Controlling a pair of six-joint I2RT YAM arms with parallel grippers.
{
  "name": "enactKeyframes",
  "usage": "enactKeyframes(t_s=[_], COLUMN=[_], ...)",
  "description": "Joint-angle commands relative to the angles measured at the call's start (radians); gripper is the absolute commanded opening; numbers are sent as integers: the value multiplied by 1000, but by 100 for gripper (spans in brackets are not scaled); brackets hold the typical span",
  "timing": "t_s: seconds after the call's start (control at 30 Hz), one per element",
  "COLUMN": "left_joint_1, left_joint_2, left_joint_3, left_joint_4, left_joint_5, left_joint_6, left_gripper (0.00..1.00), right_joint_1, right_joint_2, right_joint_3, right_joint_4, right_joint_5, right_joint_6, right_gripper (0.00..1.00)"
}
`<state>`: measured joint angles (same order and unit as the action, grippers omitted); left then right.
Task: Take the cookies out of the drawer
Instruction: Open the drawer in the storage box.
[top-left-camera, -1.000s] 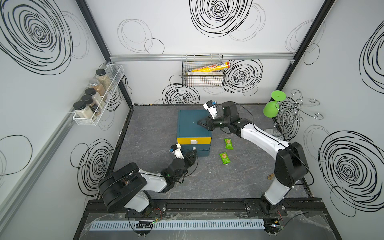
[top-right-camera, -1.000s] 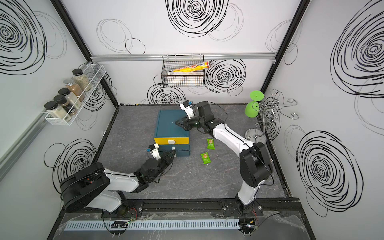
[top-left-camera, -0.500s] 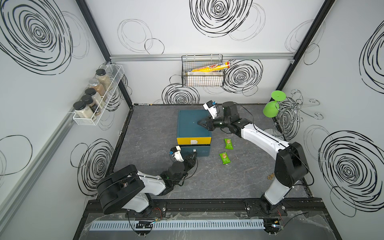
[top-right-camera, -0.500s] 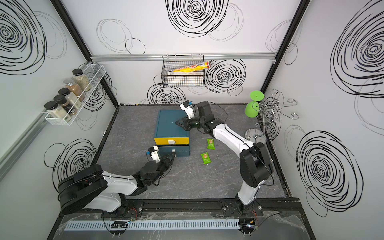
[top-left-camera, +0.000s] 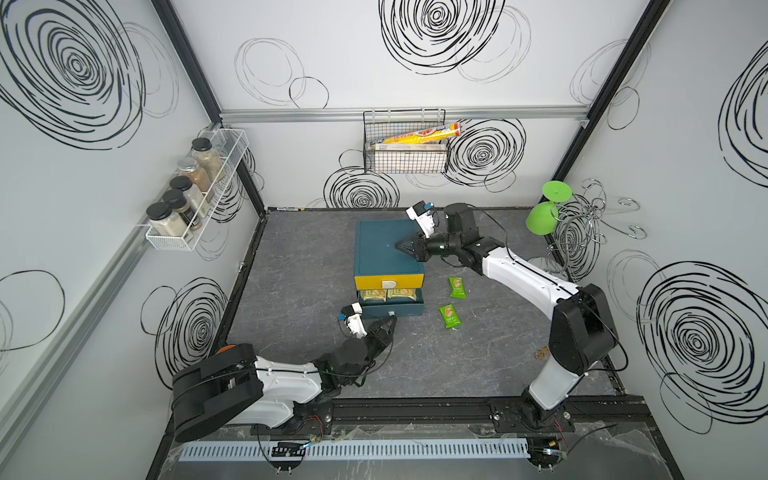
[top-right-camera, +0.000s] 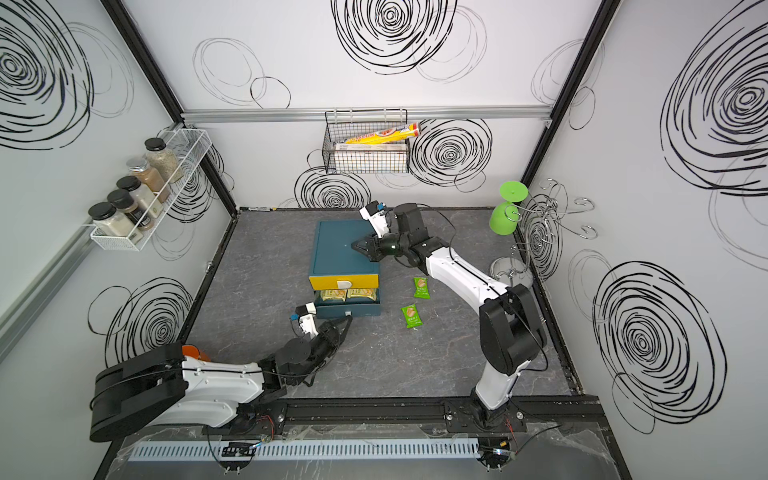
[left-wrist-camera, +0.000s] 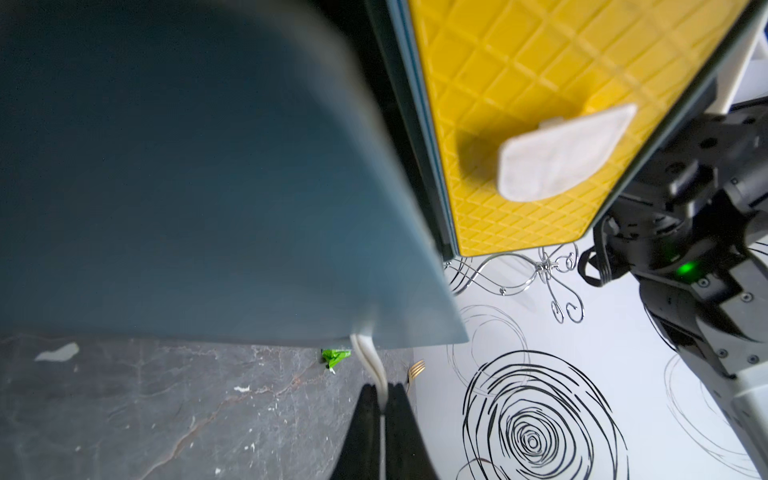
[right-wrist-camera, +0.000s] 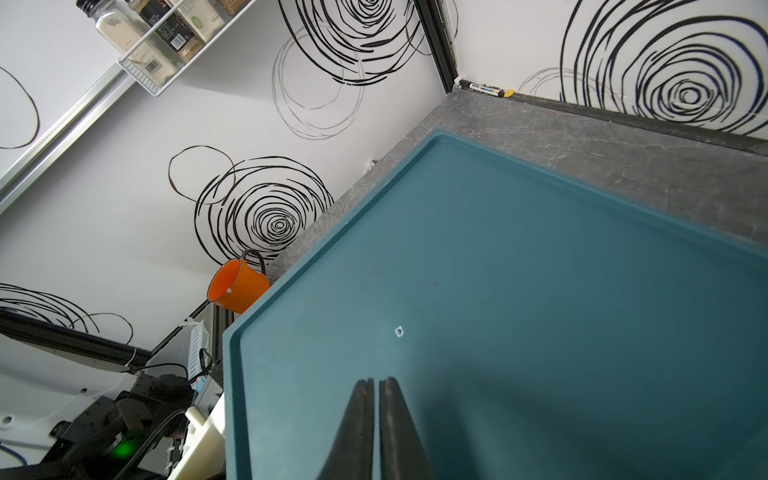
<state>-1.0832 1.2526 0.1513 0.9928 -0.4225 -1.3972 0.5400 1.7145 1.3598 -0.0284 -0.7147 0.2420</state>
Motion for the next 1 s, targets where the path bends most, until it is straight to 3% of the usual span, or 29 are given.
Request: enactKeyframes(t_s=[0.0,0.33,0.67,0.97], left_joint_1=[-64,-181,-260,-330], left_joint_2=[-38,-100,-28,-42], left_joint_3=[-3,-34,-26,-12], left_joint_4=[-33,-120,-68,-121], left_joint_5=[-47,-133,-183,-240], left_joint_6=[-26,-86,-146,-165], left_gripper=[0,0,0,0], right_joint_1=[-3,-3,-2,-2], right_joint_2=[10,15,17,11], right_joint_3=[9,9,13,1], right_joint_4=[-46,-52,-61,-61], right_joint_5=[7,0,-5,-3], right_joint_6=[-9,-6,-3,-6], right_gripper=[10,8,8,8])
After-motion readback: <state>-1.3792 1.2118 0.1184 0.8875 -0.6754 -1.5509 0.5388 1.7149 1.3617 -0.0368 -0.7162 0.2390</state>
